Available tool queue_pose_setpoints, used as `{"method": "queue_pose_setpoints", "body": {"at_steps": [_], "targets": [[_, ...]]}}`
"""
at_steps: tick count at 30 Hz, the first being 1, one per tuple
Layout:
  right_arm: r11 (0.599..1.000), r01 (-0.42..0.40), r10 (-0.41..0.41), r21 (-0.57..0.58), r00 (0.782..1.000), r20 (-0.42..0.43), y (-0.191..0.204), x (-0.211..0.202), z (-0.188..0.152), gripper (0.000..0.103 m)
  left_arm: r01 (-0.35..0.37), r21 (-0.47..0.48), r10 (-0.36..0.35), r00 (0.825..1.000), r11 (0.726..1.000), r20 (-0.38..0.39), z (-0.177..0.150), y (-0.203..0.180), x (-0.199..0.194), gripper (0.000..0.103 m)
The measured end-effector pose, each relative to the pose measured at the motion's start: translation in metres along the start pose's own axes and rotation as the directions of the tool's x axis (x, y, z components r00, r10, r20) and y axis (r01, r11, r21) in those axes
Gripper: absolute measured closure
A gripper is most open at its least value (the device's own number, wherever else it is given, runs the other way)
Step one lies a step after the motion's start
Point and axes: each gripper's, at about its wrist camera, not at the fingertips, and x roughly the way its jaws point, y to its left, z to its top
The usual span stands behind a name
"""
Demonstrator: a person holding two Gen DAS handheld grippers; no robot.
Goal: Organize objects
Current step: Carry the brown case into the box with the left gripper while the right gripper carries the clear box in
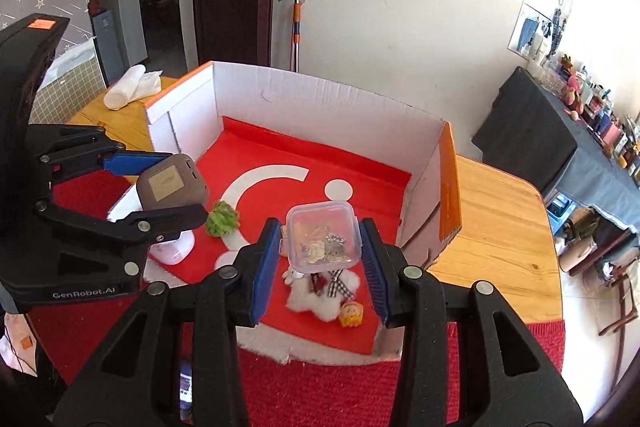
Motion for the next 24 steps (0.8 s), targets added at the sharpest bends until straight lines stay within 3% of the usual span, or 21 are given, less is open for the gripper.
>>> {"method": "queue_pose_setpoints", "body": {"at_steps": [10,24], "targets": [[0.998,0.052,-0.058,-0.048,0.988,-0.141,-0.009,0.063,0.019,0.065,-0.073,0.066,0.078,0.993,0.995,-0.083,0.018,0.004,0.047,0.051],[0.992,0.084,-0.107,-0.096,0.958,-0.266,-0.013,0.115,0.017,0.065,-0.088,0.058,0.097,0.976,0.994,-0.195,0.021,0.017,0.089,0.051]]}}
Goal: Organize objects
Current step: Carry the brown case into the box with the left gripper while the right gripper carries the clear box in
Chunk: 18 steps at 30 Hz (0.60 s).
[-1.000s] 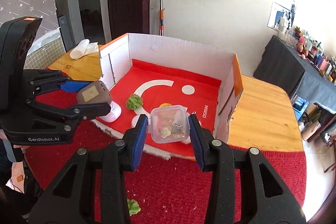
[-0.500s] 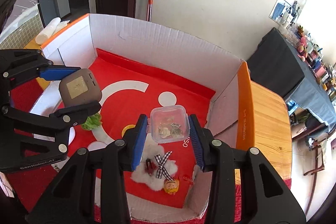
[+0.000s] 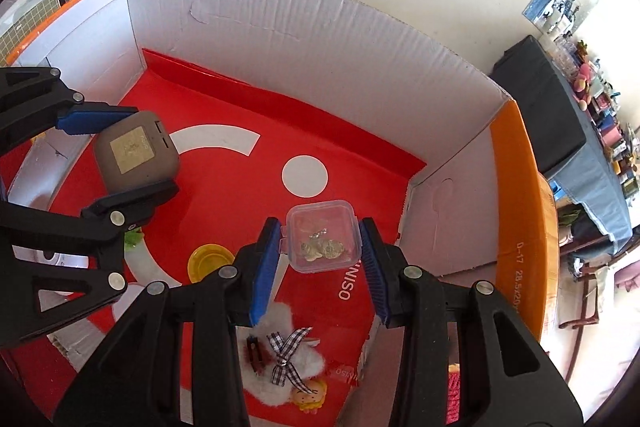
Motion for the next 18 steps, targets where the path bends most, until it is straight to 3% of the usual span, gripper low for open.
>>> {"method": "queue_pose_setpoints", "body": {"at_steps": [10,18], "targets": [[0.999,-0.029,0.031,0.023,0.997,-0.074,-0.001,0.023,0.001,0.065,0.053,-0.072,-0.058,0.996,0.996,-0.065,-0.007,0.015,0.015,0.051],[0.998,-0.048,0.051,0.035,0.994,-0.092,-0.006,0.028,-0.001,0.065,0.068,-0.088,-0.074,0.995,0.994,-0.067,-0.011,0.019,0.01,0.051]]}}
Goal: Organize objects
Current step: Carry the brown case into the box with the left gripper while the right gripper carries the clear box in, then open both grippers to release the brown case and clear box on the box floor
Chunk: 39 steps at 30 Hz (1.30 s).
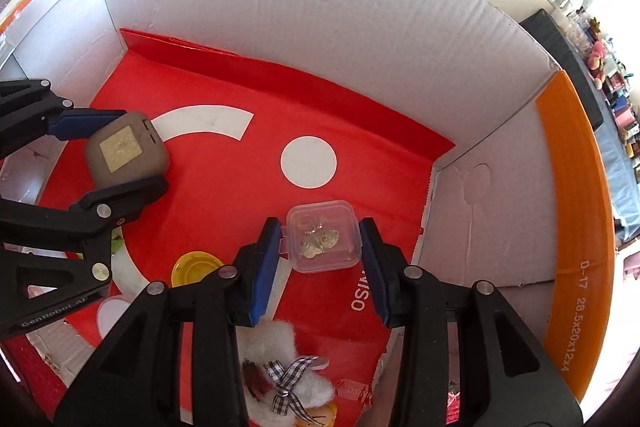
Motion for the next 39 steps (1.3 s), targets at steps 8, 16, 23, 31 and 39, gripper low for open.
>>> {"method": "queue_pose_setpoints", "body": {"at_steps": [8,16,23,31,39], "targets": [[1.0,-0.005,0.005,0.002,1.0,-0.001,-0.003,0.0,-0.001,0.065,0.005,-0.012,-0.005,1.0,1.0,0.002,0.009,0.014,0.007,0.05],[1.0,-0.006,0.006,0.003,1.0,-0.007,-0.007,-0.001,-0.001,0.065,0.001,-0.014,-0.001,1.0,1.0,0.002,0.008,0.016,0.007,0.05],[1.0,-0.007,0.007,0.004,1.0,-0.008,-0.007,-0.002,-0.002,0.064,-0.005,-0.02,0.005,1.0,1.0,0.004,0.007,0.025,0.007,0.048],[1.0,0.005,-0.005,-0.005,1.0,-0.007,-0.001,-0.002,-0.005,0.063,-0.008,-0.023,0.008,1.0,1.0,0.008,0.007,0.029,0.008,0.048],[1.0,0.003,-0.003,-0.004,1.0,0.013,0.001,-0.009,-0.006,0.06,-0.012,-0.026,0.013,0.999,1.0,0.048,0.007,0.032,0.002,0.044]]}}
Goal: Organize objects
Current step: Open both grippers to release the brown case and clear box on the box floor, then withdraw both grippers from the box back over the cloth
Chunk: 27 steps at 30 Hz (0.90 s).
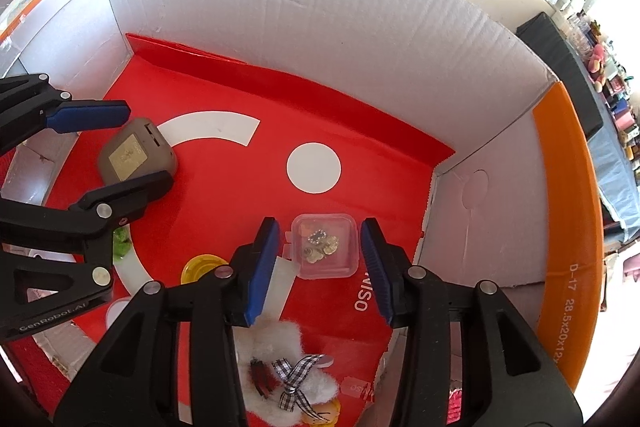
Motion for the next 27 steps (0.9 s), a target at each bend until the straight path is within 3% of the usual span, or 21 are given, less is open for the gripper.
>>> {"method": "queue_pose_setpoints", "body": {"at_steps": [11,15,19,24,27], "targets": [[1.0,0.013,-0.014,0.014,0.996,0.087,-0.003,-0.038,-0.006,0.057,0.004,-0.024,-0.002,0.997,1.0,0.077,-0.005,-0.007,-0.031,0.043],[1.0,0.013,-0.015,0.019,0.991,0.133,0.0,-0.053,0.008,0.051,0.001,-0.037,0.003,0.993,0.999,0.117,-0.013,-0.015,-0.049,0.043],[1.0,0.018,-0.022,0.022,0.981,0.192,0.003,-0.075,-0.001,0.049,-0.041,-0.061,0.052,0.978,0.997,0.201,-0.03,-0.023,-0.076,0.034],[0.999,0.029,-0.037,0.035,0.963,0.267,0.008,-0.104,-0.024,0.045,-0.048,-0.104,0.077,0.955,0.993,0.288,-0.046,-0.022,-0.11,0.033],[0.999,0.02,-0.034,0.047,0.946,0.321,0.009,-0.123,-0.041,0.043,-0.047,-0.118,0.085,0.938,0.992,0.337,-0.057,-0.026,-0.128,0.028]]}}
